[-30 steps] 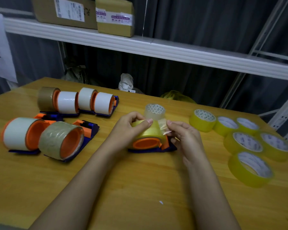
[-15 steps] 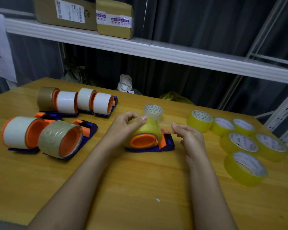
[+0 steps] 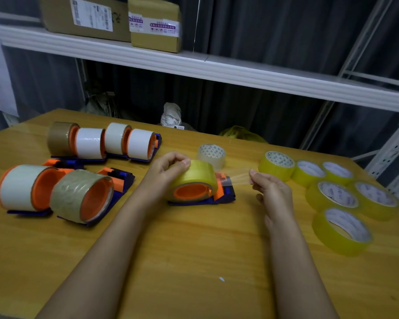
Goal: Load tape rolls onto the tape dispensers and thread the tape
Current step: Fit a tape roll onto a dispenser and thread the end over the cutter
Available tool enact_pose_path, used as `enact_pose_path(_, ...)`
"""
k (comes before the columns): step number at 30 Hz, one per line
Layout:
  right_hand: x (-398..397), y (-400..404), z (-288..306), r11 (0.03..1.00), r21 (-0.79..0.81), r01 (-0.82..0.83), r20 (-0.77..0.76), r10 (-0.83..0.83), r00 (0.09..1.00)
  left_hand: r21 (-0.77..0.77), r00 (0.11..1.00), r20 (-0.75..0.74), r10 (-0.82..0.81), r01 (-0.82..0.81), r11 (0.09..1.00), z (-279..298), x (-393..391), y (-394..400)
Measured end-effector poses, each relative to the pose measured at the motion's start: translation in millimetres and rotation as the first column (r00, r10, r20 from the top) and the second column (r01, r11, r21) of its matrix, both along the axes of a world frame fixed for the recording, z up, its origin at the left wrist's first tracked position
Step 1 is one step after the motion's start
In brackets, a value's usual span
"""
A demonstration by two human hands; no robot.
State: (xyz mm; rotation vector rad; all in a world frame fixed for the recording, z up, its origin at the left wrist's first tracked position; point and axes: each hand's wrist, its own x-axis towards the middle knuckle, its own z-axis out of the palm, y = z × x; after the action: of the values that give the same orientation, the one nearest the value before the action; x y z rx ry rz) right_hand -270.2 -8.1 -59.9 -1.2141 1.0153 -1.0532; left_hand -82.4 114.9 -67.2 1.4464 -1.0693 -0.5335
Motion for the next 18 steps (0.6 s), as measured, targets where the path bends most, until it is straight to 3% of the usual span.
enact_pose_path(9, 0, 11, 10, 0.995, -0.06, -0.082, 0.178, 0.092, 0.98, 0.036, 0.995, 0.095, 0.011, -0.014, 0.999, 2, -2, 0)
enact_pose_path(14, 1, 12, 9, 0.993, -0.089, -0.072, 0.177, 0.087, 0.98, 0.152, 0.988, 0.129, 0.086, -0.106, 0.983, 1, -6, -1)
enact_pose_path(18, 3, 5, 3, 0.999, -0.016, -0.045, 0.126, 0.047, 0.991, 0.116, 0.996, 0.053, 0.069, -0.075, 0.99, 4, -8, 2)
